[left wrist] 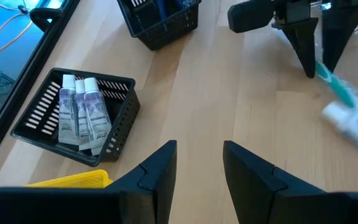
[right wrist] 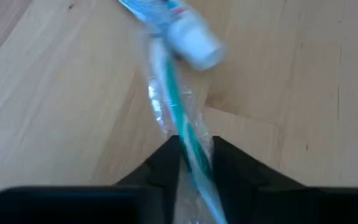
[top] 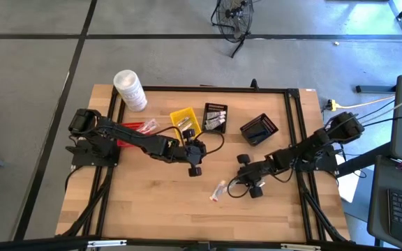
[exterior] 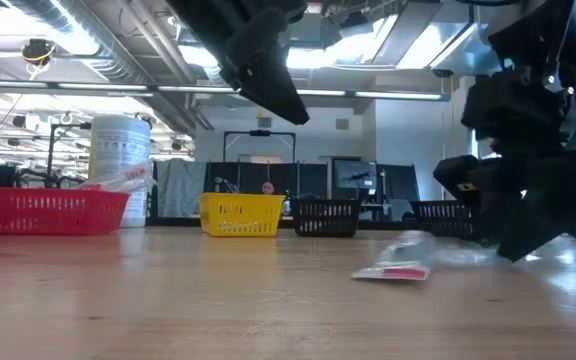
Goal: Pick & Place Travel size toiletries
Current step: Put the green toothbrush into the red bin, then put the nail cutter into the yellow bin
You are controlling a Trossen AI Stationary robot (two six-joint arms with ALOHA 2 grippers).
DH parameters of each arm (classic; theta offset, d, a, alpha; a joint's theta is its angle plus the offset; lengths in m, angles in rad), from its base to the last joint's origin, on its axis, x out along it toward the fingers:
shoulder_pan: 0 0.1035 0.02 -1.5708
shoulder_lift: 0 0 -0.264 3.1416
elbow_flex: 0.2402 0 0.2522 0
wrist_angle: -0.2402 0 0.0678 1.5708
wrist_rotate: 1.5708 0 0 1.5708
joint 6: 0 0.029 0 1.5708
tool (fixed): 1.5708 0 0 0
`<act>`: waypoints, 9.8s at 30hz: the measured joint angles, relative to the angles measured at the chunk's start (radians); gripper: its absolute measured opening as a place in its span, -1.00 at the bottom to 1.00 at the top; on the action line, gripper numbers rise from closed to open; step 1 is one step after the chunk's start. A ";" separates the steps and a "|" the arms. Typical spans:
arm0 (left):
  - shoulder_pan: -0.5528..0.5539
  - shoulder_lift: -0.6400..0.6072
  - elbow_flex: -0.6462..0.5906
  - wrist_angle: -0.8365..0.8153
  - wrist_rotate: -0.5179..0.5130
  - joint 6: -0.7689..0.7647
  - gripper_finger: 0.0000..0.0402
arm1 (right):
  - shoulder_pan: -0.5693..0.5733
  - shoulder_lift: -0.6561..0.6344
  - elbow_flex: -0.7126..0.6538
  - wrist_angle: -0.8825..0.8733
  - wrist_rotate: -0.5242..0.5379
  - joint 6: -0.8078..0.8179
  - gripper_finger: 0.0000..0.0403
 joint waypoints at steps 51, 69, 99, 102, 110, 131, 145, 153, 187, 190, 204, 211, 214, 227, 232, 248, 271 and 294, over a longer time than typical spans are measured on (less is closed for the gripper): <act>0.178 0.312 0.001 0.408 0.624 -0.220 -0.37 | -0.126 -0.032 0.251 -0.323 0.219 -0.151 -0.99; 0.178 0.320 0.001 0.418 0.627 -0.131 -0.56 | -0.128 -0.032 0.251 -0.283 0.252 -0.152 -0.99; 0.146 0.009 0.002 -0.197 0.160 -0.223 -0.91 | -0.099 -0.033 0.251 -0.236 0.285 -0.046 -0.10; 0.119 -0.104 0.002 -0.404 0.002 -0.305 -0.91 | -0.099 -0.033 0.251 -0.233 0.282 -0.046 -0.07; 0.000 -0.293 0.002 -0.892 -0.171 -0.603 -0.91 | -0.099 -0.033 0.251 -0.233 0.281 -0.043 -0.09; -0.149 -0.484 -0.388 -1.128 -0.159 -1.007 -0.91 | -0.100 -0.033 0.251 -0.229 0.232 -0.050 -0.32; -0.195 -0.662 -0.603 -0.897 -0.205 -0.962 -0.91 | -0.100 -0.033 0.251 -0.222 0.232 -0.053 -0.23; -0.141 -0.658 -0.705 -0.826 -0.238 -1.022 -0.91 | -0.101 -0.033 0.251 -0.211 0.232 -0.059 -0.19; 0.018 -0.659 -0.730 -0.479 -0.272 -0.759 -0.33 | -0.100 -0.033 0.251 -0.206 0.232 -0.100 -0.13; 0.027 -0.659 -0.682 -0.469 -0.296 -0.717 -0.32 | -0.100 -0.033 0.251 -0.206 0.232 -0.100 -0.10; -0.011 -0.568 -0.634 0.453 0.008 -0.123 -0.36 | -0.100 -0.033 0.251 -0.193 0.155 -0.077 -0.13; -0.041 -0.364 -0.629 0.706 0.075 0.034 -0.30 | -0.100 -0.033 0.251 -0.176 0.151 -0.077 -0.19; -0.040 -0.276 -0.608 0.761 0.093 0.030 -0.26 | -0.100 -0.033 0.251 -0.176 0.151 -0.077 -0.18; -0.039 0.003 -0.434 0.808 0.202 0.118 -0.20 | -0.072 -0.033 0.293 -0.478 -0.008 0.046 0.06; -0.039 0.060 -0.397 0.808 0.196 0.116 -0.20 | 0.000 -0.033 0.401 -0.903 -0.117 0.229 0.03; -0.039 0.090 -0.391 0.807 0.191 0.026 -0.20 | 0.156 -0.033 0.302 -0.801 -0.050 0.313 -0.08; -0.032 0.090 -0.391 0.837 0.186 0.026 -0.20 | 0.046 -0.033 0.233 -0.322 0.179 -0.151 -0.74; 0.048 0.089 -0.390 0.893 0.143 0.106 -0.01 | -0.069 -0.203 0.547 -0.735 0.540 -0.385 -0.78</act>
